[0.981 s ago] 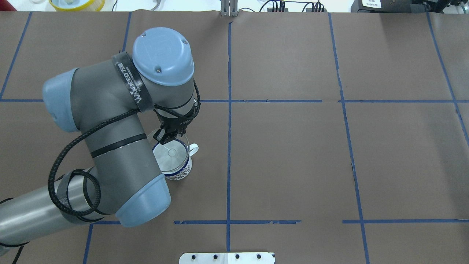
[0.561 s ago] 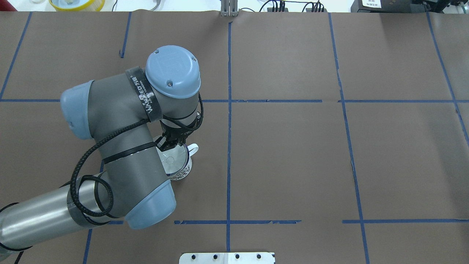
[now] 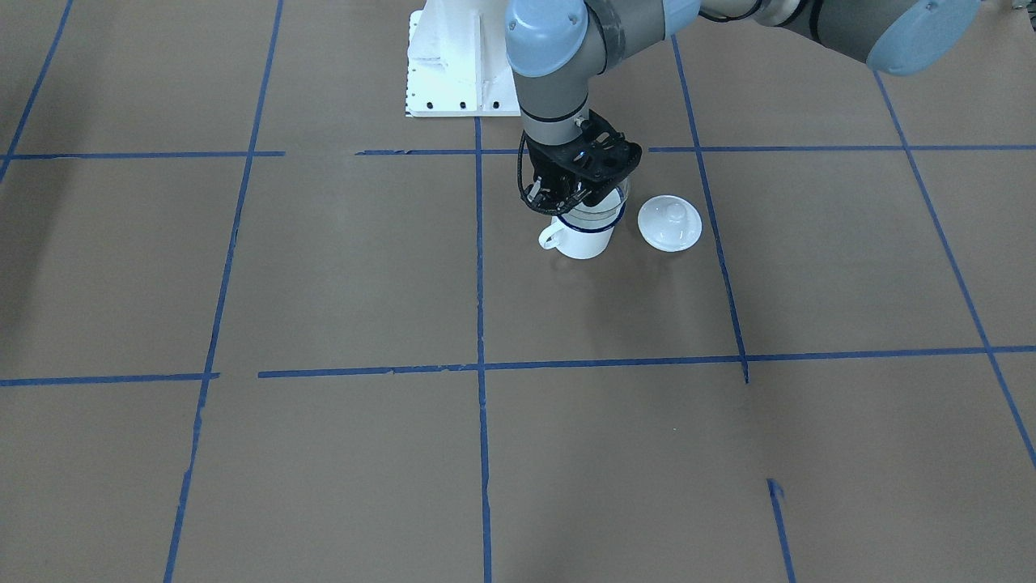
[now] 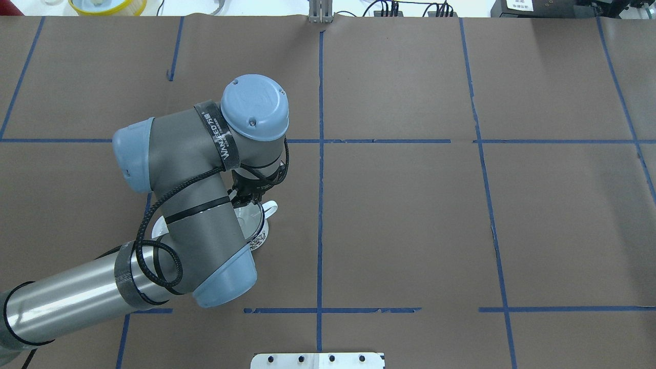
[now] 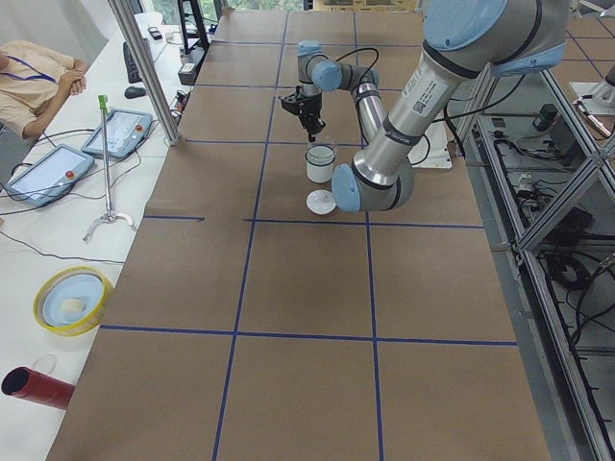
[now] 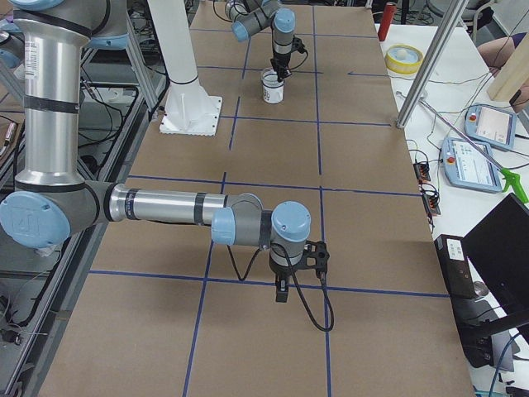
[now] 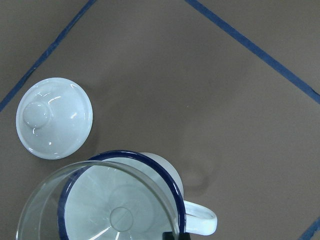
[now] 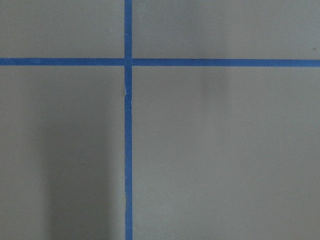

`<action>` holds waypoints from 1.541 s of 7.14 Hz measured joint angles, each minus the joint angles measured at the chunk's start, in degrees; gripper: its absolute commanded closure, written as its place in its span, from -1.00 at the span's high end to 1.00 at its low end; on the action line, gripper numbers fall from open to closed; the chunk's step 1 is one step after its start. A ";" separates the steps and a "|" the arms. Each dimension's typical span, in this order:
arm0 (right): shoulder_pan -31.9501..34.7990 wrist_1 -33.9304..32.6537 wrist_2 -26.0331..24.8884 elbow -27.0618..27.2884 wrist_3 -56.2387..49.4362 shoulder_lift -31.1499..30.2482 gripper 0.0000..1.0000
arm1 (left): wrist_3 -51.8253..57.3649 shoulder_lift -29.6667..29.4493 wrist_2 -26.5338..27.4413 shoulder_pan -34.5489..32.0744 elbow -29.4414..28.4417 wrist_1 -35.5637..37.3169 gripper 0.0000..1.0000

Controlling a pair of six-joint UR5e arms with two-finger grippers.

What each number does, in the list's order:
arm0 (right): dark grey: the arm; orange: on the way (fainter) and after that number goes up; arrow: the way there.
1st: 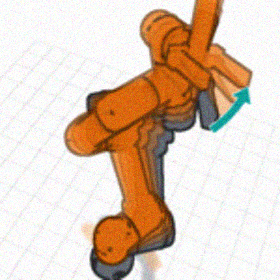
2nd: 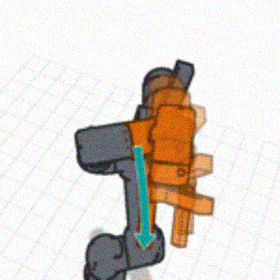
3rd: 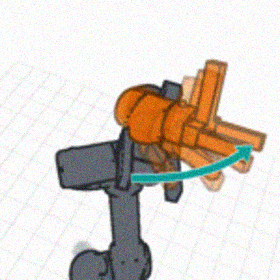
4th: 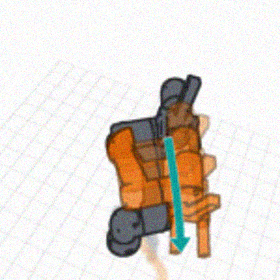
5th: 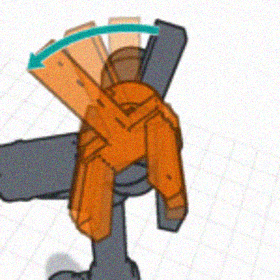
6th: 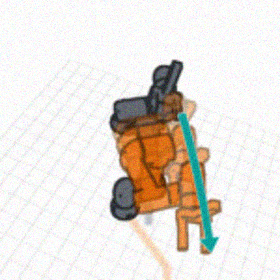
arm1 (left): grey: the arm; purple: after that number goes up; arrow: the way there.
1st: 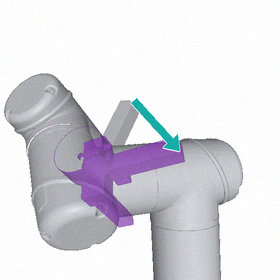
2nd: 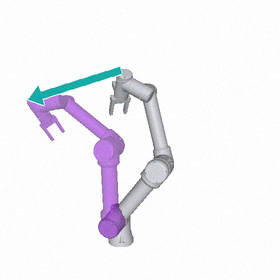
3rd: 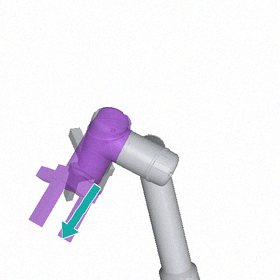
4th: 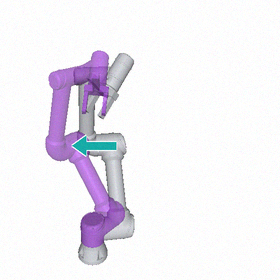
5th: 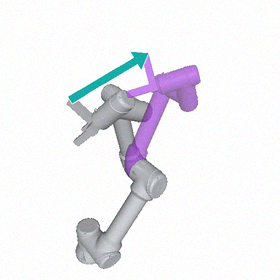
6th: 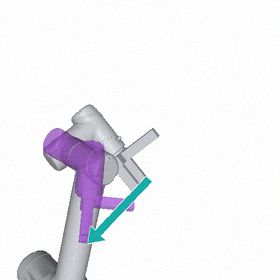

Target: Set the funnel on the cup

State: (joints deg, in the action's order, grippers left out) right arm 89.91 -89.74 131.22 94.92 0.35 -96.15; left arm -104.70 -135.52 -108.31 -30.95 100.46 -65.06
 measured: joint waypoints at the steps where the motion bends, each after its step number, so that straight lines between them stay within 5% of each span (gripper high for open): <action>1: 0.00 0.00 0.00 0.00 0.00 0.00 1.00 | 0.10 0.04 -0.02 0.12 -0.09 -0.13 0.03; 3: 0.00 0.00 0.00 0.00 0.00 0.00 1.00 | 0.18 0.06 0.02 0.20 -0.14 -0.25 0.49; 6: 0.00 0.00 0.00 0.00 0.00 0.00 1.00 | 2.49 -0.02 0.31 -0.35 1.49 0.11 0.55; 11: 0.00 0.00 0.00 0.00 0.00 0.00 1.00 | 39.22 7.64 -9.30 -21.20 9.14 -1.34 0.98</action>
State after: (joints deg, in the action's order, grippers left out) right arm 89.91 -89.74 131.22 94.92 0.35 -96.15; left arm -65.48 -127.87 -117.61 -52.15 109.61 -66.40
